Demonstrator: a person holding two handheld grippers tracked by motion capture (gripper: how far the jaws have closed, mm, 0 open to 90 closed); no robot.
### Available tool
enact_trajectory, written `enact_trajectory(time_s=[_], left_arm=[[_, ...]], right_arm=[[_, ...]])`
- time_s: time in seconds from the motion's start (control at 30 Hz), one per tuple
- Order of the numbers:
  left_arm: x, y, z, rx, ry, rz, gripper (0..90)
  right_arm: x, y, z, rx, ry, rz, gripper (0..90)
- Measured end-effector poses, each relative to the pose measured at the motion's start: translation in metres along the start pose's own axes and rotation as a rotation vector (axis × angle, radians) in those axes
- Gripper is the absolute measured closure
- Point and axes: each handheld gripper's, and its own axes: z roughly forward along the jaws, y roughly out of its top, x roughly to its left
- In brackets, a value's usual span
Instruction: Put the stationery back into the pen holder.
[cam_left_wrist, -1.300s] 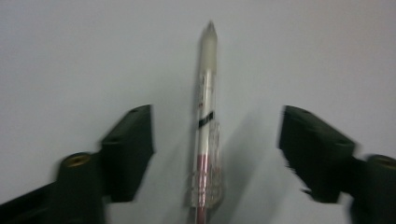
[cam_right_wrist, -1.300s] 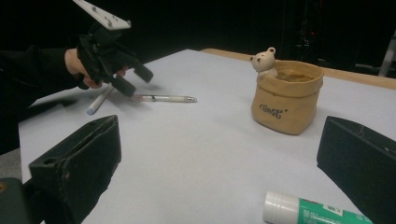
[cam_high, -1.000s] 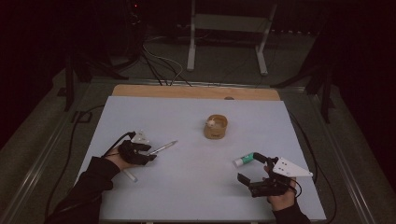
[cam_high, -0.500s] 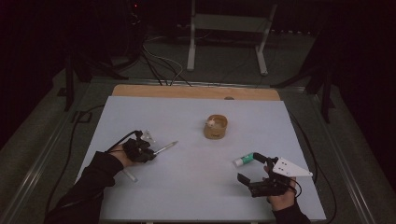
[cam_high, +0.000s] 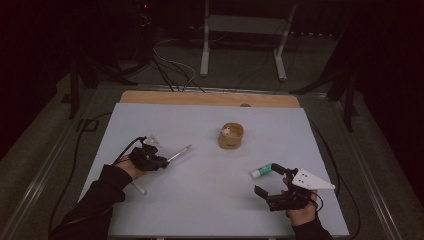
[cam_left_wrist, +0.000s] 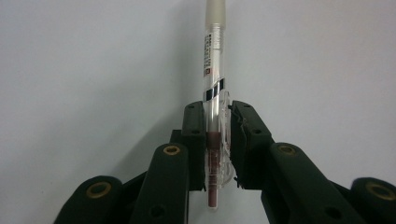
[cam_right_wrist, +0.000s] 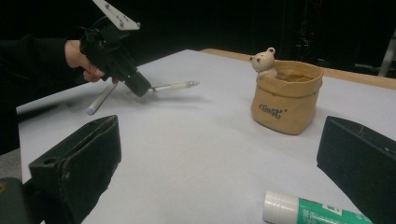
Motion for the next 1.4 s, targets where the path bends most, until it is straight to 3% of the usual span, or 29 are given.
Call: enact_trajectory(time_s=[0.27, 0.37, 0.53, 0.9, 1.07, 1.4], left_arm=[[-0.002, -0.002, -0.007, -0.076, -0.023, -0.041, 77.5], [-0.006, -0.002, -0.009, -0.091, -0.030, -0.036, 77.5], [-0.015, 0.000, -0.012, -0.124, -0.025, -0.033, 77.4], [-0.042, 0.002, -0.015, -0.221, -0.022, -0.081, 77.4], [-0.053, 0.002, -0.015, -0.274, -0.063, -0.104, 77.4], [-0.084, 0.004, -0.011, -0.323, -0.133, -0.081, 77.4]], right_arm=[[-0.001, 0.000, 0.000, 0.000, 0.000, 0.003, 0.0], [0.000, 0.000, 0.000, 0.001, 0.000, 0.002, 0.0], [0.000, 0.000, 0.001, 0.003, 0.000, 0.004, 0.0], [-0.001, -0.001, 0.000, 0.006, -0.007, 0.019, 0.0], [0.001, 0.000, 0.002, 0.009, -0.003, 0.028, 0.0], [0.010, 0.017, 0.009, -0.013, 0.023, 0.092, 0.0]])
